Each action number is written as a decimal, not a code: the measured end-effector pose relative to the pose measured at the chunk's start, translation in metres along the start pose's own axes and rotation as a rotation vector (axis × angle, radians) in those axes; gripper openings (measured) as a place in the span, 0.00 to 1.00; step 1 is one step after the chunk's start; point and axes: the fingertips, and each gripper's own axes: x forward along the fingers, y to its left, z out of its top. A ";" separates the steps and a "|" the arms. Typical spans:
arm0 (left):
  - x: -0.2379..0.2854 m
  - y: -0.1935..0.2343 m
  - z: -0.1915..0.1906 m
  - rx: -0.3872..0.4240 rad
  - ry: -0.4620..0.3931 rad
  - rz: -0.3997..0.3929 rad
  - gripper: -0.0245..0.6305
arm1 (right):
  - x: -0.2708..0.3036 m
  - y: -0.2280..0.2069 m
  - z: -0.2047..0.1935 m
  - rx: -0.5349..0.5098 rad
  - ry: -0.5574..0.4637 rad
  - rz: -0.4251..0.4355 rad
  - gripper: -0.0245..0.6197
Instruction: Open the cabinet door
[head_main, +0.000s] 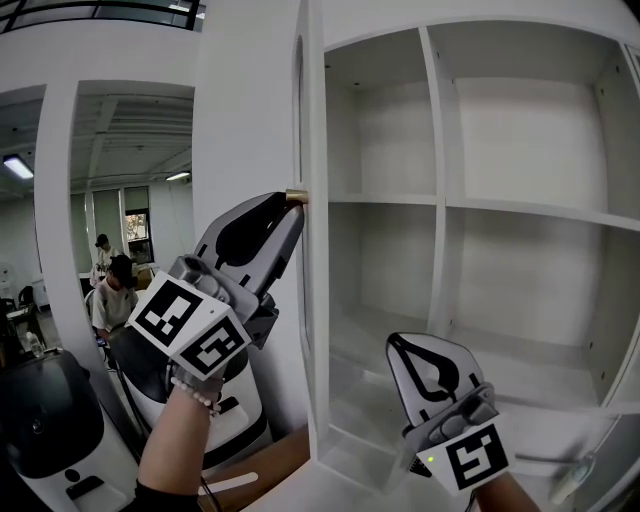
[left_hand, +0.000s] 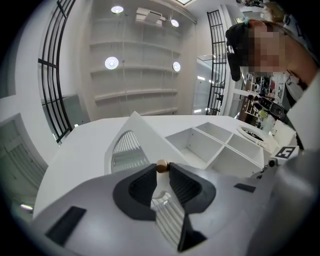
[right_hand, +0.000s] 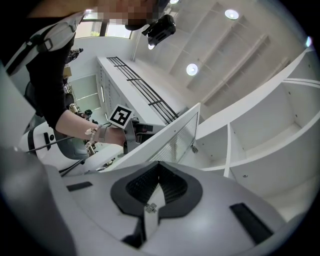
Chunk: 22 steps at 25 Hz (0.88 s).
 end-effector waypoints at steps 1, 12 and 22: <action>-0.003 0.002 0.001 0.004 0.000 0.006 0.15 | 0.001 0.001 0.000 0.002 -0.001 0.002 0.04; -0.037 0.033 0.012 0.141 0.042 0.121 0.15 | 0.017 0.015 -0.003 0.041 -0.041 0.040 0.04; -0.078 0.081 0.012 0.214 0.106 0.271 0.11 | 0.040 0.037 -0.007 0.086 -0.078 0.082 0.04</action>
